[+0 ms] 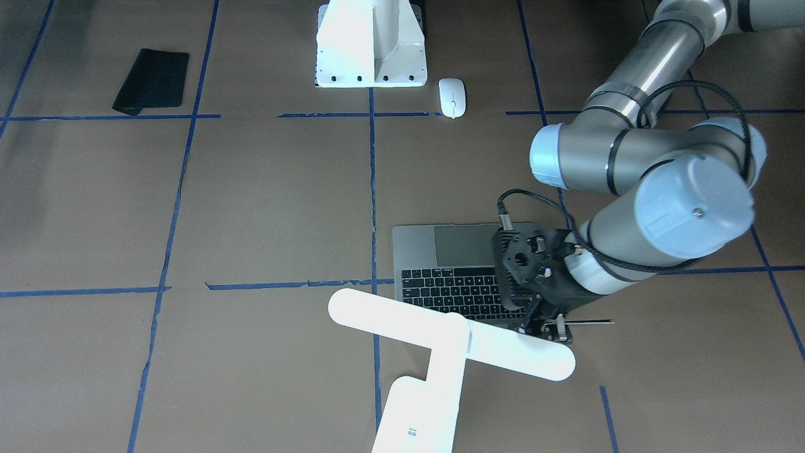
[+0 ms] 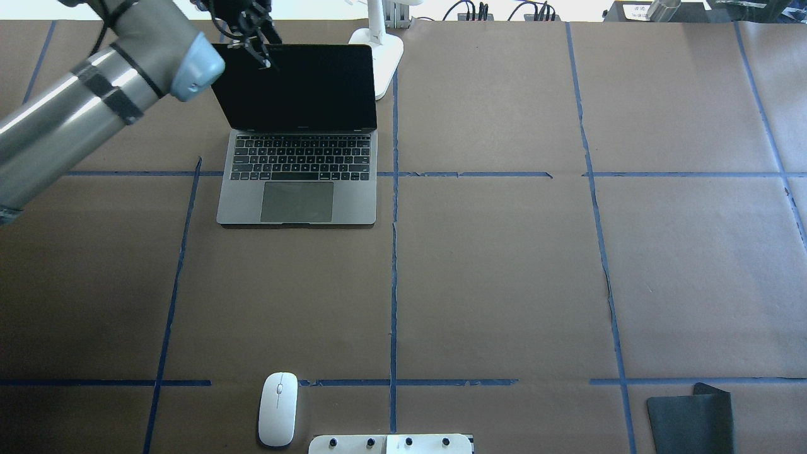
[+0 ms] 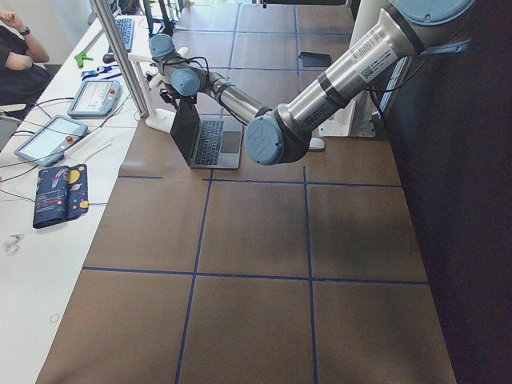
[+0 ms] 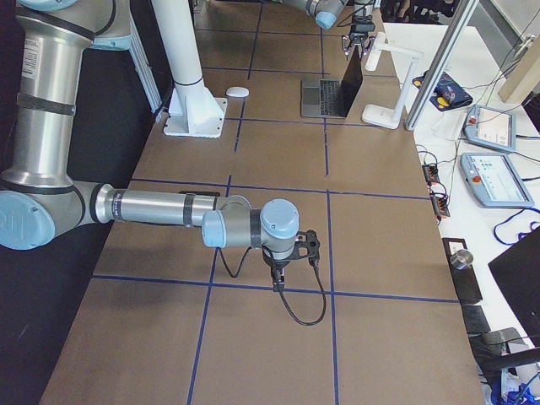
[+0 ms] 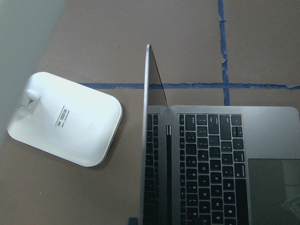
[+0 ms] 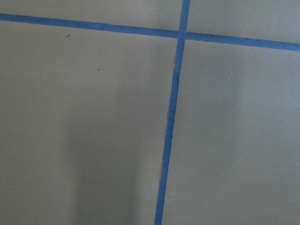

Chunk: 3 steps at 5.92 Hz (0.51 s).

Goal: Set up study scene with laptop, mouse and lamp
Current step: 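Push the laptop with the left gripper farther from the robot, beside the lamp, then release the laptop and withdraw the left arm out of view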

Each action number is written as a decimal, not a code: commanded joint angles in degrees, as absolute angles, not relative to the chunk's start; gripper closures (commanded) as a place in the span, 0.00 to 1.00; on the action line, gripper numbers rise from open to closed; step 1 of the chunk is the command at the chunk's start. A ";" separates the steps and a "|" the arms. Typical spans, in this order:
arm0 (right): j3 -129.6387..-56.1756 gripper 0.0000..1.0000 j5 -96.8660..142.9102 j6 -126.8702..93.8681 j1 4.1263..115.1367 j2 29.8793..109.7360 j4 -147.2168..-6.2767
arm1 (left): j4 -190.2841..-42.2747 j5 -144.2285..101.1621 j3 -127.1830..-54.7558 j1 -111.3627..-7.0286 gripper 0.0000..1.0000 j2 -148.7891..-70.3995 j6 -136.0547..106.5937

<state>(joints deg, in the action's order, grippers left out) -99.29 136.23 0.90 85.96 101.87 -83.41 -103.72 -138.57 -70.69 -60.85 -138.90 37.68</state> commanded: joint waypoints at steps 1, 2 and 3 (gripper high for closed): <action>-99.23 0.00 136.23 0.97 85.87 101.87 -83.41 | -102.40 -142.56 -85.15 -65.37 0.16 -126.29 36.83; -99.32 0.00 136.23 0.97 85.96 101.87 -83.32 | -97.43 -142.56 -92.56 -66.61 0.00 -120.64 28.82; -99.32 0.00 136.23 0.88 85.96 101.87 -83.06 | -93.99 -142.56 -96.90 -66.97 0.00 -114.32 16.39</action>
<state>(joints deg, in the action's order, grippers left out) -99.29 136.23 0.94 85.94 101.86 -83.26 -97.51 -142.46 -91.56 -66.26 -120.44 26.58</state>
